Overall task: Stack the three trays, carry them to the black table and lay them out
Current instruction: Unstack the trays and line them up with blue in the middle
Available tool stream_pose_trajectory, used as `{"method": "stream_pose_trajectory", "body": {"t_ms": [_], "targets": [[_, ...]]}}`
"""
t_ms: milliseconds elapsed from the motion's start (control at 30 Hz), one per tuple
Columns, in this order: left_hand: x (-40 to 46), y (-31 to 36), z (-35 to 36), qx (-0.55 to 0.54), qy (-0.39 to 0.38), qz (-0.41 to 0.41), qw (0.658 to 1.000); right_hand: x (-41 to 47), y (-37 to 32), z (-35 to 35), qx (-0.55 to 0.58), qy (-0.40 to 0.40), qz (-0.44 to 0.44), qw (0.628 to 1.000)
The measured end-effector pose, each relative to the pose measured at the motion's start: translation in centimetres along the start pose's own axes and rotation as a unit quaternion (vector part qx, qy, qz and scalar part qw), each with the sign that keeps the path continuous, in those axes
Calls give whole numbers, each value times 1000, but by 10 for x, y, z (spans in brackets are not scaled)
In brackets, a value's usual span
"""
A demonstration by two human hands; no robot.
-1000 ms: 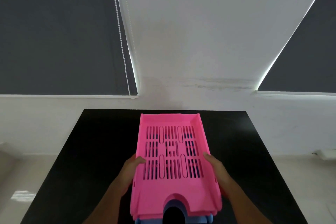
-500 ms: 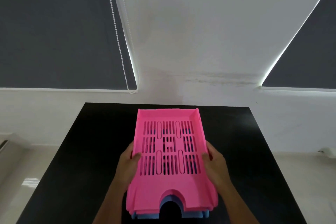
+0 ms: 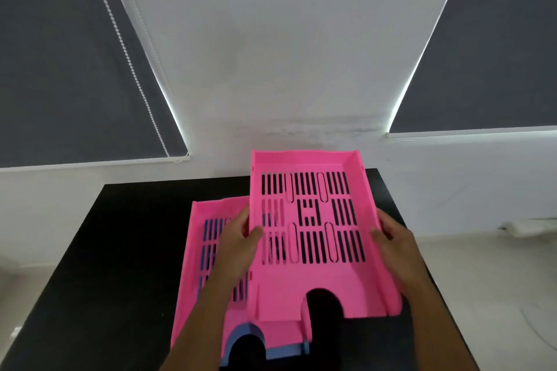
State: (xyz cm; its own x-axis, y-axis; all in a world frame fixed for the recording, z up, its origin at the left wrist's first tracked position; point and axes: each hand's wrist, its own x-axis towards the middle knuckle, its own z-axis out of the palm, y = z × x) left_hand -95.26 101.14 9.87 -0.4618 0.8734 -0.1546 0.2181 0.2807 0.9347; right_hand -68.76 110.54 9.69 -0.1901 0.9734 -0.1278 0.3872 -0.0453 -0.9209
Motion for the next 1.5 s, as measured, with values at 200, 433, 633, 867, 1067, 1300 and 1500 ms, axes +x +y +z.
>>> {"method": "stream_pose_trajectory", "body": {"t_ms": [200, 433, 633, 867, 1067, 1300, 1500], "targets": [[-5, 5, 84, 19, -33, -2, 999, 14, 47, -71, -50, 17, 12, 999], [-9, -8, 153, 19, -27, -46, 998, 28, 104, -104, -95, 13, 32, 995], [-7, -38, 183, 34, 4, -104, 994, 36, 134, -101, -100, -9, 46, 994], [-3, -58, 195, 56, 40, -143, 987, 44, 162, -87, -123, -20, 42, 991], [-3, -63, 196, 51, -3, -179, 983, 41, 178, -85, -146, -30, 60, 987], [-3, -65, 194, 49, -39, -186, 980, 40, 180, -83, -187, -28, 76, 979], [-2, -50, 189, 28, -50, -148, 987, 37, 161, -79, -195, 23, 93, 976]]}}
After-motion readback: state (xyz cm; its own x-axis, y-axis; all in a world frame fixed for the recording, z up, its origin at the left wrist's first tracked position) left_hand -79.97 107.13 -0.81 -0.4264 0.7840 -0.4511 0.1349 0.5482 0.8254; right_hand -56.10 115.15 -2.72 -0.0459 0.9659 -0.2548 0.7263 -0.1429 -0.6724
